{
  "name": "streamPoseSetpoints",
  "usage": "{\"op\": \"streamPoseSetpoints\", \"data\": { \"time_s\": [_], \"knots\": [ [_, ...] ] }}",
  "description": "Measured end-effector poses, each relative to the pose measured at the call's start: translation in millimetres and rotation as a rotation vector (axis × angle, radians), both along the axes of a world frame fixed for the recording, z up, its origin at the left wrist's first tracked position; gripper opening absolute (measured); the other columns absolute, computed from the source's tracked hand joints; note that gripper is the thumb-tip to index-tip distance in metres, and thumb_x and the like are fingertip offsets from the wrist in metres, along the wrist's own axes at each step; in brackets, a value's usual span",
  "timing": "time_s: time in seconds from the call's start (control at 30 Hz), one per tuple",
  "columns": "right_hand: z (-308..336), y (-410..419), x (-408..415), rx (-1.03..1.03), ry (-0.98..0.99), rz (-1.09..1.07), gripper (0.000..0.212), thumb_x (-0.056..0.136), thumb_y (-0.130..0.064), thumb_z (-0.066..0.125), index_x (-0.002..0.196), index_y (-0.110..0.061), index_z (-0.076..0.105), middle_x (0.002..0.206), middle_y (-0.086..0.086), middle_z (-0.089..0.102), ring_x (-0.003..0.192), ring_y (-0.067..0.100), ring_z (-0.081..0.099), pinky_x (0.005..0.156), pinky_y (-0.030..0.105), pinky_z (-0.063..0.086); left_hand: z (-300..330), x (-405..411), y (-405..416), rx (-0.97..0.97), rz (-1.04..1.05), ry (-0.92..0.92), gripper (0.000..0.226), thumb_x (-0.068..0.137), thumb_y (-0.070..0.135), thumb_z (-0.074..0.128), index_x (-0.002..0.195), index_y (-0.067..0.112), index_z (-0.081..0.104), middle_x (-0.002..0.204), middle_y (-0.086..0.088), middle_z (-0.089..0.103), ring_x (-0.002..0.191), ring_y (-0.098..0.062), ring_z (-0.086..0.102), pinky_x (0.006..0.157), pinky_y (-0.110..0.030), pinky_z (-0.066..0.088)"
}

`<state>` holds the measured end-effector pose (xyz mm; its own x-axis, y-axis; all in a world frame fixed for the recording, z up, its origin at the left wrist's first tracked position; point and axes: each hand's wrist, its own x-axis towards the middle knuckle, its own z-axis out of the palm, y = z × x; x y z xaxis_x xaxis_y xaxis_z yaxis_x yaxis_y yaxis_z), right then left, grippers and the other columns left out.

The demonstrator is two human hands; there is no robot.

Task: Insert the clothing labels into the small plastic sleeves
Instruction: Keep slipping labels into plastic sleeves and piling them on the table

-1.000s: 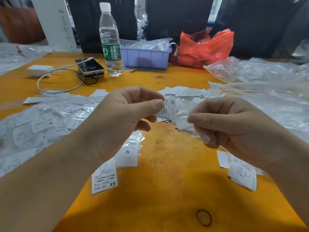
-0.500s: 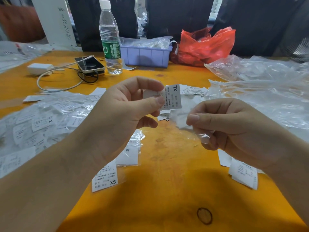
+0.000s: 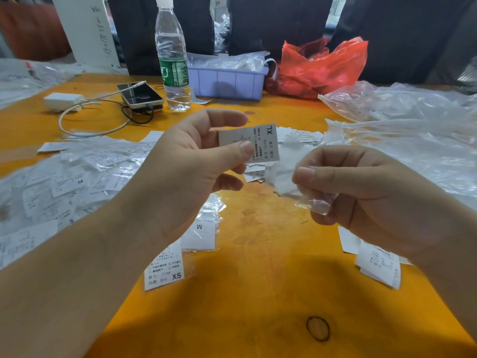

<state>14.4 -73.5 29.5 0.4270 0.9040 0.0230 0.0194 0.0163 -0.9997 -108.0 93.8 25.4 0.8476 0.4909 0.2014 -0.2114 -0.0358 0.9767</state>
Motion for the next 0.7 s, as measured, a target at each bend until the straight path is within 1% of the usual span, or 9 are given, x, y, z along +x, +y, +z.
{"op": "streamPoseSetpoints", "data": {
  "time_s": [0.07,0.13,0.2,0.27,0.33,0.4,0.5,0.63,0.7],
  "knots": [
    [0.4,0.3,0.0,0.013,0.025,-0.001,0.010,0.070,-0.017,0.070,0.071,-0.008,0.067,0.063,0.008,0.053,0.051,0.014,0.048,0.046,0.024,0.043,0.0,0.0,0.7,-0.033,0.015,0.007,0.034,0.065,0.022,0.071,0.099,0.022,0.069,0.081,-0.003,0.072,0.063,-0.012,0.062,0.056,-0.022,0.053],
    [0.7,0.9,-0.2,0.039,0.073,-0.016,0.012,0.068,-0.007,0.072,0.074,-0.002,0.064,0.069,0.013,0.062,0.055,0.015,0.058,0.049,0.025,0.049,-0.2,0.1,1.0,-0.048,0.024,0.018,0.034,0.065,0.022,0.071,0.099,0.021,0.070,0.081,-0.002,0.071,0.063,-0.012,0.062,0.055,-0.022,0.053],
    [1.5,0.5,-0.5,0.062,0.106,-0.049,0.018,0.065,0.000,0.072,0.076,0.000,0.058,0.081,0.019,0.070,0.064,0.019,0.067,0.053,0.027,0.054,-0.5,0.2,0.6,-0.043,0.030,0.029,0.035,0.065,0.022,0.071,0.099,0.020,0.070,0.081,-0.001,0.071,0.063,-0.012,0.062,0.055,-0.022,0.053],
    [2.8,0.4,-0.6,0.078,0.111,-0.075,0.019,0.063,0.002,0.070,0.076,-0.003,0.057,0.085,0.021,0.071,0.066,0.022,0.069,0.054,0.028,0.056,-0.8,0.1,0.1,-0.031,0.028,0.038,0.035,0.065,0.022,0.071,0.100,0.020,0.069,0.082,-0.003,0.072,0.063,-0.012,0.062,0.056,-0.022,0.053],
    [2.4,0.7,-0.5,0.073,0.101,-0.090,0.026,0.061,0.010,0.071,0.078,-0.006,0.058,0.079,0.018,0.068,0.061,0.023,0.065,0.053,0.029,0.056,-1.3,0.3,-0.6,-0.023,0.023,0.041,0.035,0.065,0.022,0.071,0.099,0.020,0.069,0.083,-0.004,0.072,0.063,-0.012,0.062,0.056,-0.022,0.053],
    [1.0,1.5,-0.2,0.054,0.077,-0.127,0.029,0.062,0.009,0.068,0.085,-0.006,0.059,0.074,0.014,0.066,0.057,0.021,0.061,0.050,0.029,0.053,-1.4,0.5,-1.0,-0.023,0.013,0.039,0.035,0.064,0.022,0.071,0.099,0.020,0.069,0.083,-0.005,0.072,0.063,-0.012,0.062,0.054,-0.022,0.052],
    [-0.7,3.0,-0.7,0.039,0.055,-0.162,0.024,0.073,0.009,0.059,0.092,-0.005,0.060,0.070,0.011,0.065,0.053,0.018,0.056,0.047,0.027,0.048,-1.5,0.7,-1.5,-0.030,-0.003,0.041,0.034,0.064,0.022,0.071,0.098,0.020,0.069,0.084,-0.006,0.072,0.063,-0.012,0.062,0.054,-0.022,0.053],
    [-0.6,2.8,-2.5,0.047,0.035,-0.175,0.031,0.066,-0.007,0.066,0.096,-0.008,0.060,0.066,0.011,0.065,0.052,0.017,0.052,0.047,0.025,0.047,-2.0,0.8,-2.7,-0.027,-0.001,0.055,0.037,0.064,0.023,0.071,0.101,0.019,0.070,0.083,-0.004,0.073,0.064,-0.013,0.062,0.056,-0.023,0.054],
    [-0.2,3.0,-3.4,0.045,0.022,-0.176,0.032,0.066,-0.009,0.066,0.098,-0.009,0.061,0.066,0.011,0.065,0.052,0.017,0.052,0.047,0.025,0.047,-1.7,0.6,-3.2,-0.024,0.000,0.056,0.038,0.064,0.023,0.071,0.101,0.018,0.070,0.084,-0.005,0.073,0.064,-0.013,0.062,0.056,-0.023,0.053]
  ]
}}
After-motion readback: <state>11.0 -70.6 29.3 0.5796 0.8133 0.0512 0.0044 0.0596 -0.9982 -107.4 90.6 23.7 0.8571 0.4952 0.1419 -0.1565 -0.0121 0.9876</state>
